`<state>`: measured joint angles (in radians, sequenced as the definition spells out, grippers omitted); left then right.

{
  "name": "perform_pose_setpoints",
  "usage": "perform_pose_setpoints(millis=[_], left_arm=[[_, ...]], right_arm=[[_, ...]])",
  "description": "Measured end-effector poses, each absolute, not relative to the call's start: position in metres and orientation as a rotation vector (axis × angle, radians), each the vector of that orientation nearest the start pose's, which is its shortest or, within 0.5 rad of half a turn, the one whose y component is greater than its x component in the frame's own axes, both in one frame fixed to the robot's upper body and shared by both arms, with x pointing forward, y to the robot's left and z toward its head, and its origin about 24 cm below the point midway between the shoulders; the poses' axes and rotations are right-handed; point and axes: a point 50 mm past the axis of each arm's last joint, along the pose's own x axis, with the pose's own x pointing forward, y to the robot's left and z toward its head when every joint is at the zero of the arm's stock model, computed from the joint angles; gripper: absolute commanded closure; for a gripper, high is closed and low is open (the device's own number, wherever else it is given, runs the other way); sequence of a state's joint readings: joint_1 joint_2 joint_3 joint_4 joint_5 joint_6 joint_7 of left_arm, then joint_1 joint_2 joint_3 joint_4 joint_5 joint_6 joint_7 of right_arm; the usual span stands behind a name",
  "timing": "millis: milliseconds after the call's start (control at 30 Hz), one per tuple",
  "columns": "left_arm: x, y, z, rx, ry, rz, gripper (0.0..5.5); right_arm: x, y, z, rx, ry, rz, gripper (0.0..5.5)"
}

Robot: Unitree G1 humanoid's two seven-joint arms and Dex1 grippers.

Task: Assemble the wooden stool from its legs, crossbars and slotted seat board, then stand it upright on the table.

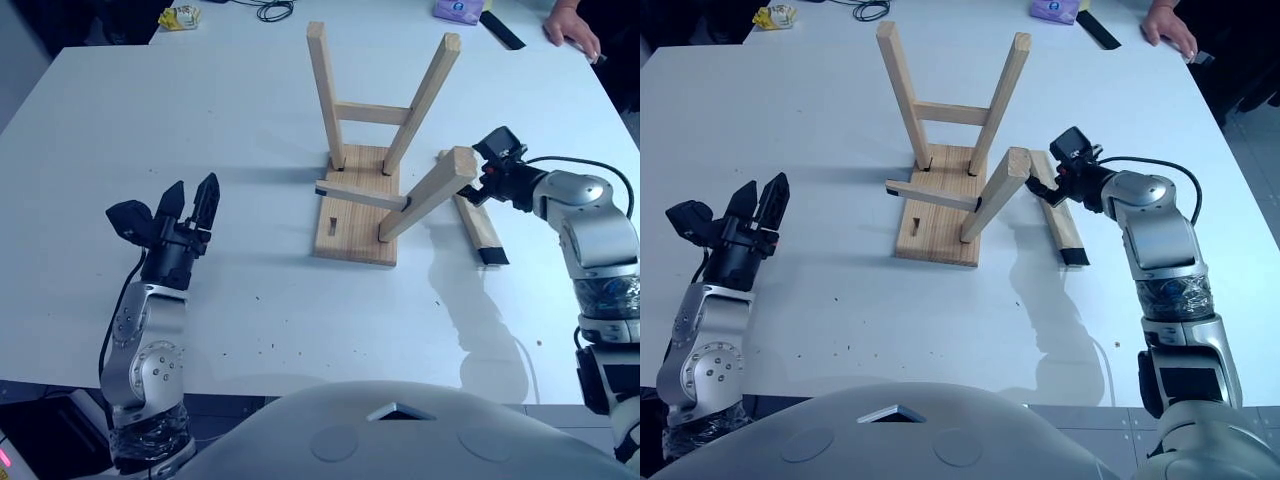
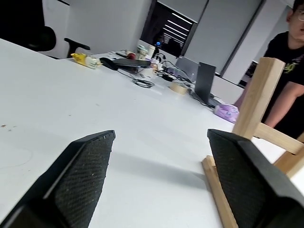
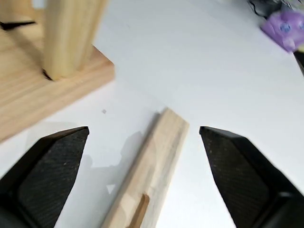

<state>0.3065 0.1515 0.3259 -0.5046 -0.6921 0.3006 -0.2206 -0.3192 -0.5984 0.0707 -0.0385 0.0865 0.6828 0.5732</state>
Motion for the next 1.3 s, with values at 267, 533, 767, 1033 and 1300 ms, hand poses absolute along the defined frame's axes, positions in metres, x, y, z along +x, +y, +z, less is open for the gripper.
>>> perform_pose_setpoints(millis=[267,533,767,1033,1300], left_arm=[[0.191,0.243,0.090,-0.390,-0.073,0.157,1.90],[0.194,0.254,0.090,-0.382,-0.015,0.269,1.90],[0.192,0.255,0.095,-0.373,-0.042,0.274,1.90],[0.193,0.252,0.089,-0.360,0.039,0.277,1.90],[0.198,0.249,0.105,-0.258,0.026,0.280,1.90]], right_arm=[[0.266,-0.210,0.061,-0.284,0.644,0.353,1.20],[0.259,-0.208,0.066,-0.137,0.665,0.228,1.20],[0.267,-0.211,0.084,-0.163,0.573,0.190,1.20],[0.245,-0.221,0.055,-0.195,0.706,0.149,1.20],[0.245,-0.222,0.056,-0.080,0.754,0.112,1.67]])
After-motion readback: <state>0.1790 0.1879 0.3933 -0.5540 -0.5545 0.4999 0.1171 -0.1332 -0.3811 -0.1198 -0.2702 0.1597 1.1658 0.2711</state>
